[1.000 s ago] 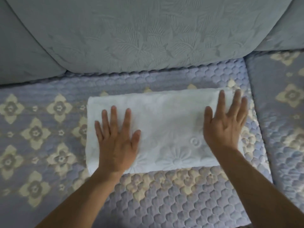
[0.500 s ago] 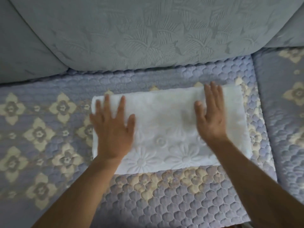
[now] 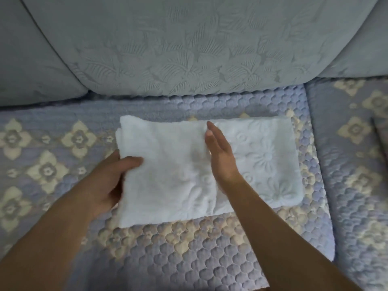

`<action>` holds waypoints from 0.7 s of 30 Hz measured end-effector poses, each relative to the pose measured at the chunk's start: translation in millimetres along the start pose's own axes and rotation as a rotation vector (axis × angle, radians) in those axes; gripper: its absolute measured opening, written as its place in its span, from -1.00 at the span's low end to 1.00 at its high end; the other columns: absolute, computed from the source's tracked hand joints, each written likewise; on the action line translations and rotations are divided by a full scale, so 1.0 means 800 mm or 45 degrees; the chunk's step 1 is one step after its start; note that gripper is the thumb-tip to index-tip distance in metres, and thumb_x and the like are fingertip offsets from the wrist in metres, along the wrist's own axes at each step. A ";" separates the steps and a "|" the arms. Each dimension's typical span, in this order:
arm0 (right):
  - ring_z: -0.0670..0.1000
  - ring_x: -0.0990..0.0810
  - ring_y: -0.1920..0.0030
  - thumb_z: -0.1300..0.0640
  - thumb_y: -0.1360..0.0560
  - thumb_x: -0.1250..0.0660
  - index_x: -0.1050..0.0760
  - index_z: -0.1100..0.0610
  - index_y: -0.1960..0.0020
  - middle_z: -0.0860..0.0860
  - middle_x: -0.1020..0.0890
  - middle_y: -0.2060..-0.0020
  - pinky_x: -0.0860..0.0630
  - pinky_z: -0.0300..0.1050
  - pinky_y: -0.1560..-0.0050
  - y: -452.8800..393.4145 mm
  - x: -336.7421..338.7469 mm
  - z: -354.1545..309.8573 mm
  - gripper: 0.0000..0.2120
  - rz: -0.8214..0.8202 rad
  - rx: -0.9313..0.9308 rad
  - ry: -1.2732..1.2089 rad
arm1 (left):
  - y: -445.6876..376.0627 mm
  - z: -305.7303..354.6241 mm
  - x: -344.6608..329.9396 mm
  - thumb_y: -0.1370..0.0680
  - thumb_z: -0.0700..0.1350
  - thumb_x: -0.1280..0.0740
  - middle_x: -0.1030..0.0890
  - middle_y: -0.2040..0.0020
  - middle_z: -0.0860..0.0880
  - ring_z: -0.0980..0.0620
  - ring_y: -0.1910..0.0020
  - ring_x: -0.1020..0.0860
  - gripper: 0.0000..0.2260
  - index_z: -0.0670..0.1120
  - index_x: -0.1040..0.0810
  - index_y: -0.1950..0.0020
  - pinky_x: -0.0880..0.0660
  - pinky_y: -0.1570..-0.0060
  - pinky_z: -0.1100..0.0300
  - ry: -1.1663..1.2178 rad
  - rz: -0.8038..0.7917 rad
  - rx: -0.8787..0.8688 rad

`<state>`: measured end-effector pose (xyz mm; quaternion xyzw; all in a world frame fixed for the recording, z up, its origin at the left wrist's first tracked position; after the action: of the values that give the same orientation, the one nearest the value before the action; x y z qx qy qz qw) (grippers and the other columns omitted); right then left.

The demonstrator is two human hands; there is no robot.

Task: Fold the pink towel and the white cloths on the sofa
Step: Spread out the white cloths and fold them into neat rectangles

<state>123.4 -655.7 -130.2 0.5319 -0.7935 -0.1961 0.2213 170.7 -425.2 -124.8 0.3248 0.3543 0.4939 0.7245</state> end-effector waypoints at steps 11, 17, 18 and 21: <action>0.05 -0.70 0.00 0.13 -0.48 -0.46 -0.50 -0.06 -0.21 -0.01 -0.70 0.02 -0.66 0.15 -0.05 0.059 0.180 -0.087 -0.67 0.171 -0.130 0.314 | 0.049 0.022 -0.300 -0.49 -0.11 -0.33 -0.61 -0.24 0.09 0.08 -0.18 -0.62 -0.46 0.15 -0.41 -0.48 -0.52 -0.29 -0.03 -0.380 -0.441 -0.306; 0.11 -0.54 -0.26 0.33 -0.48 -0.21 -0.36 -0.05 -0.47 -0.01 -0.58 -0.24 -0.47 -0.02 -0.22 0.001 0.258 0.020 -0.40 0.256 -0.219 0.597 | -0.005 -0.034 -0.291 -0.65 0.17 -0.10 -0.22 -0.60 -0.14 -0.19 -0.59 -0.12 -0.47 0.03 -0.27 -0.59 -0.15 -0.53 -0.18 -1.651 0.295 -1.042; 0.11 -0.51 -0.30 0.34 -0.50 -0.19 -0.33 -0.04 -0.50 0.01 -0.56 -0.28 -0.42 -0.07 -0.22 -0.003 0.265 0.032 -0.39 0.281 -0.219 0.580 | -0.018 -0.050 -0.299 -0.65 0.21 -0.08 -0.15 -0.62 -0.17 -0.25 -0.60 -0.07 -0.46 0.05 -0.25 -0.60 -0.12 -0.52 -0.23 -1.799 0.322 -1.048; 0.16 -0.37 -0.39 0.32 -0.50 -0.14 -0.13 0.01 -0.60 0.08 -0.40 -0.41 -0.31 0.02 -0.36 -0.008 0.278 0.049 -0.30 0.382 -0.112 0.789 | -0.047 -0.084 -0.324 -0.63 0.25 -0.08 -0.02 -0.65 -0.18 -0.28 -0.61 0.04 -0.43 0.09 -0.20 -0.62 -0.08 -0.49 -0.32 -2.019 0.364 -0.957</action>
<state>31.0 -862.2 -134.2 0.4336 -0.7487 -0.0246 0.5008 64.7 -673.8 -141.8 0.3531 -0.4811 0.2933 0.7469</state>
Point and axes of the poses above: each hand's wrist, its own y-axis away from the middle knuckle, its own x-axis out of the back of the hand, z = x × y, the point moved 7 cm from there along -y, towards the middle knuckle
